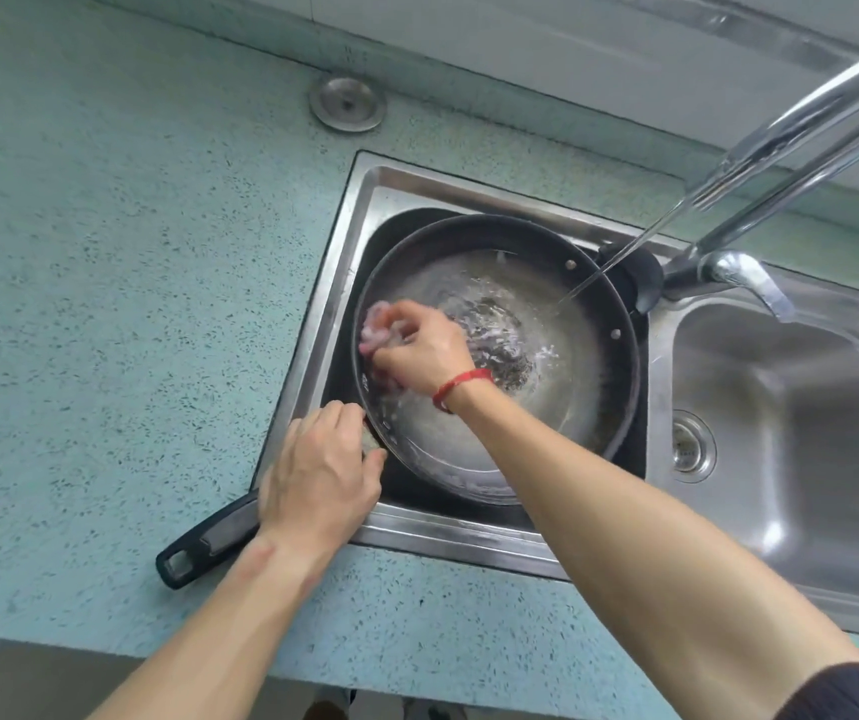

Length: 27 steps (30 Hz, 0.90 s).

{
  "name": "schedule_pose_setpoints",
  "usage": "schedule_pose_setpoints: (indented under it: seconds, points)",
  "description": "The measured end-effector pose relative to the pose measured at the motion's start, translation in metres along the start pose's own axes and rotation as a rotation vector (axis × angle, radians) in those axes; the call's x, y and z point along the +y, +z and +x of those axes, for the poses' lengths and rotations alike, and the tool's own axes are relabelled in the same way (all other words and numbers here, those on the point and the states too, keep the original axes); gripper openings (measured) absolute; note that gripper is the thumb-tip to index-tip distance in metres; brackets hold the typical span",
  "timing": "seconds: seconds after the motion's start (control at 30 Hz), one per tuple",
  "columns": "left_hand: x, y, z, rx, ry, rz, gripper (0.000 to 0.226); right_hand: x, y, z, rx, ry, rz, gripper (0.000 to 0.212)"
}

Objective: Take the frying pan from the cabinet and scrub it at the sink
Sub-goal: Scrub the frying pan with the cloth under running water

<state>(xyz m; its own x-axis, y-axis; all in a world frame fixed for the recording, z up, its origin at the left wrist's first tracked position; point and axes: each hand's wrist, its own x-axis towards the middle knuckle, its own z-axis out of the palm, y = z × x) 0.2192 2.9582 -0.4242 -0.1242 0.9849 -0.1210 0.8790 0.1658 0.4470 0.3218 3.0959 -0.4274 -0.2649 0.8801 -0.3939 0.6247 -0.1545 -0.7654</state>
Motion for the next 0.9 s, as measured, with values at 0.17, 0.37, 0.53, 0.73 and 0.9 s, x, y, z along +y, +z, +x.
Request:
schedule_pose_setpoints:
  seconds: [0.17,0.37,0.53,0.73,0.9]
  points:
    - [0.000,0.001,0.001,-0.008,0.013,0.017,0.015,0.019,-0.002,0.002,0.051,-0.242,-0.254,0.018]
    - [0.001,0.000,-0.001,0.004,0.006,0.015,0.018,0.027,-0.017,0.038,0.240,-0.384,-0.471,0.026]
    - [0.001,0.001,-0.002,0.008,0.009,0.012,0.019,0.048,-0.047,0.055,0.267,-0.302,-0.694,0.031]
    - [0.002,-0.002,-0.002,0.003,0.015,0.009,0.017,0.030,-0.030,0.045,0.227,-0.175,-0.606,0.024]
    - [0.004,-0.003,-0.001,-0.014,0.001,0.013,0.017,0.023,-0.003,-0.005,-0.021,-0.239,-0.558,0.026]
